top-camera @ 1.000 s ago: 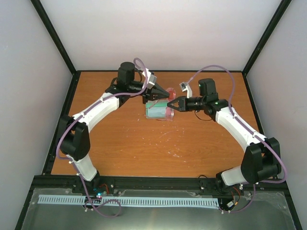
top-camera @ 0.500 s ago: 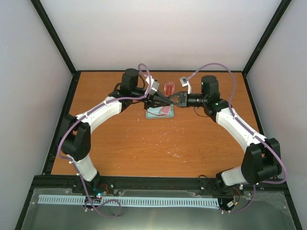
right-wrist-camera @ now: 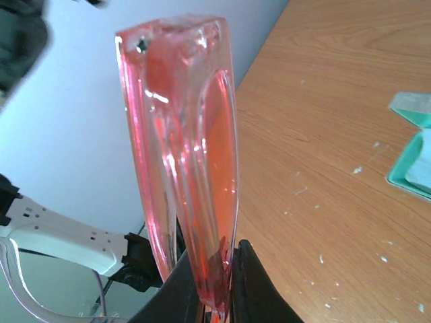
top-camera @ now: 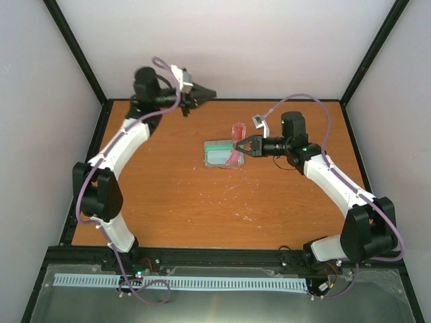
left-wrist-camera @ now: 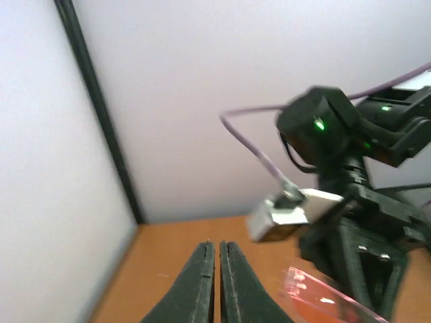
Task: Organize the sunglasses
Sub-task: Fold the sunglasses.
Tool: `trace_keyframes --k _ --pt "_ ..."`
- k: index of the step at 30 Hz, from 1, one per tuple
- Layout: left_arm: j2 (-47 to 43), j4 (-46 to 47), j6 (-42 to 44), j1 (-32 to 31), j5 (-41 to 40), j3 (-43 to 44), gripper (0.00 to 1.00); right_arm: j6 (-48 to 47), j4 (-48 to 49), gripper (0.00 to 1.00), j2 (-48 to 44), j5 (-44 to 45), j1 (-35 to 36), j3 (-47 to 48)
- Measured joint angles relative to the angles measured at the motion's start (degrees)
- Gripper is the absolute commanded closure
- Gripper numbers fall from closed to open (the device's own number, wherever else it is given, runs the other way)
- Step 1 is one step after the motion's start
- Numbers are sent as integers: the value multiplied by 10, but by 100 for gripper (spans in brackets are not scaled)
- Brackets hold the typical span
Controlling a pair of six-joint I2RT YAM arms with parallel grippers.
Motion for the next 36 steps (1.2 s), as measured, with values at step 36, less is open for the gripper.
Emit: trace_keyframes --k 36 --pt "-263 -401 430 -48 62 -245 97 18 -59 97 149 -72 70 141"
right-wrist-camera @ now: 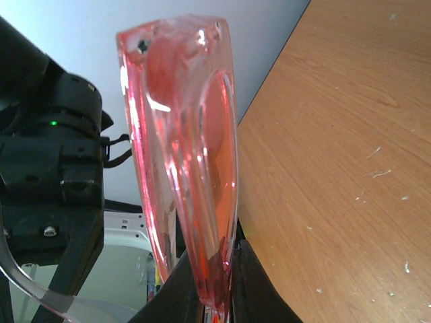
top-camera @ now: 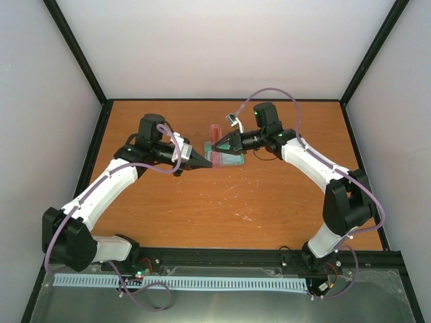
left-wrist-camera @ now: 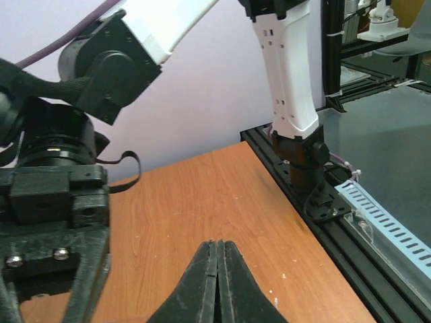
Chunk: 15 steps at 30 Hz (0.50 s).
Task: Organize the sunglasses
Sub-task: Fold the sunglasses.
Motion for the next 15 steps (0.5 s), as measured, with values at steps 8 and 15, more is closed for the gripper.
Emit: trace_keyframes --k 8,15 --pt "33 52 -31 0 -1 15 97 9 7 97 -19 2 20 -16" --pt "61 65 -36 -1 -3 15 96 11 5 97 -60 0 25 -25"
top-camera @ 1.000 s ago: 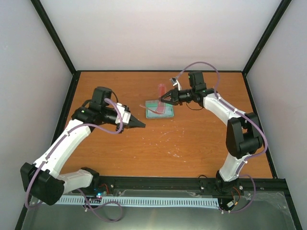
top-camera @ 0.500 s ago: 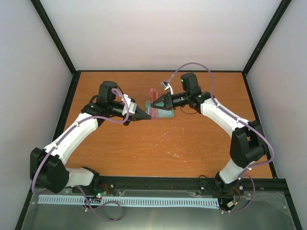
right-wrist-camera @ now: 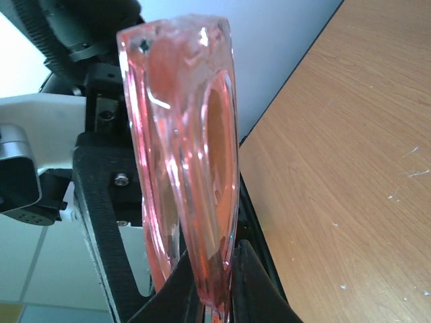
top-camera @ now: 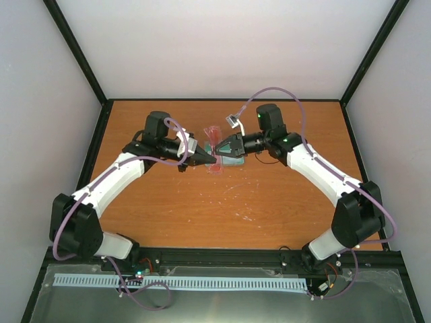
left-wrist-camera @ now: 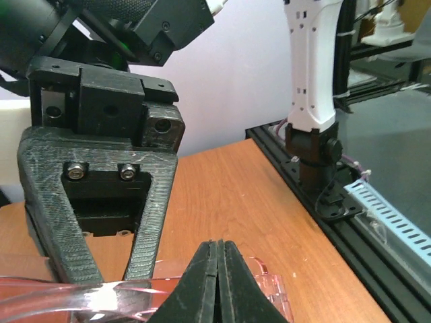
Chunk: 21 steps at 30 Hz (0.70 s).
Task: Organize the sunglasses
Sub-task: Fold the sunglasses.
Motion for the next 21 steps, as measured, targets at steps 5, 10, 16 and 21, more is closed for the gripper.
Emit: trace_keyframes --k 5,10,16,21 --pt "23 24 -18 -1 26 5 96 -1 -6 97 -12 2 7 0" --pt "47 32 -27 -2 35 34 85 -21 -54 97 -12 21 17 -2" --pt "19 39 -60 18 -4 49 81 -19 -85 97 -34 103 14 -27" --pt "-57 58 -82 65 -56 47 81 95 10 97 -127 232 0 -153"
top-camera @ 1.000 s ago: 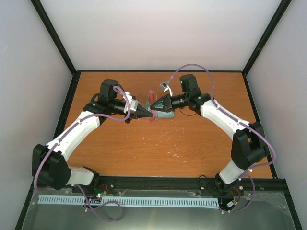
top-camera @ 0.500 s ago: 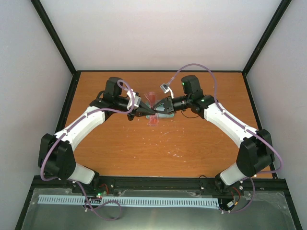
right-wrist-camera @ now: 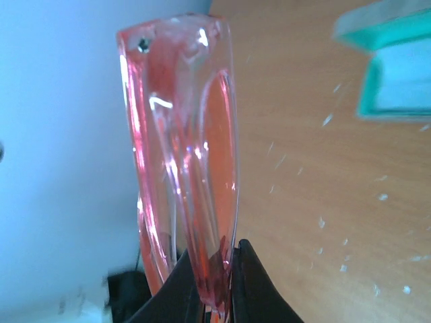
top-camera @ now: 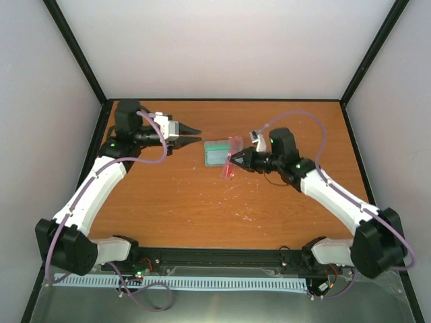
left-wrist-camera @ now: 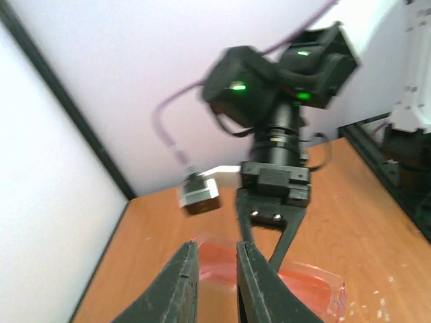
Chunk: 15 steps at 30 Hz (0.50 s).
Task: Organize the sunglasses
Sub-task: Fold the sunglasses, then place the sunglasses in the sunglasses case.
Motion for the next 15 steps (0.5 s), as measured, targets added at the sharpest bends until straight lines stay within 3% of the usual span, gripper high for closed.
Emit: trace_keyframes --k 6,10,15 --pt "-43 15 -20 45 -32 -47 82 195 229 97 -92 210 5 -226" --pt "-42 23 -52 66 -38 -96 82 251 325 97 -55 307 15 -248" --pt "-34 40 -74 82 -42 -111 82 332 538 97 67 360 17 -247"
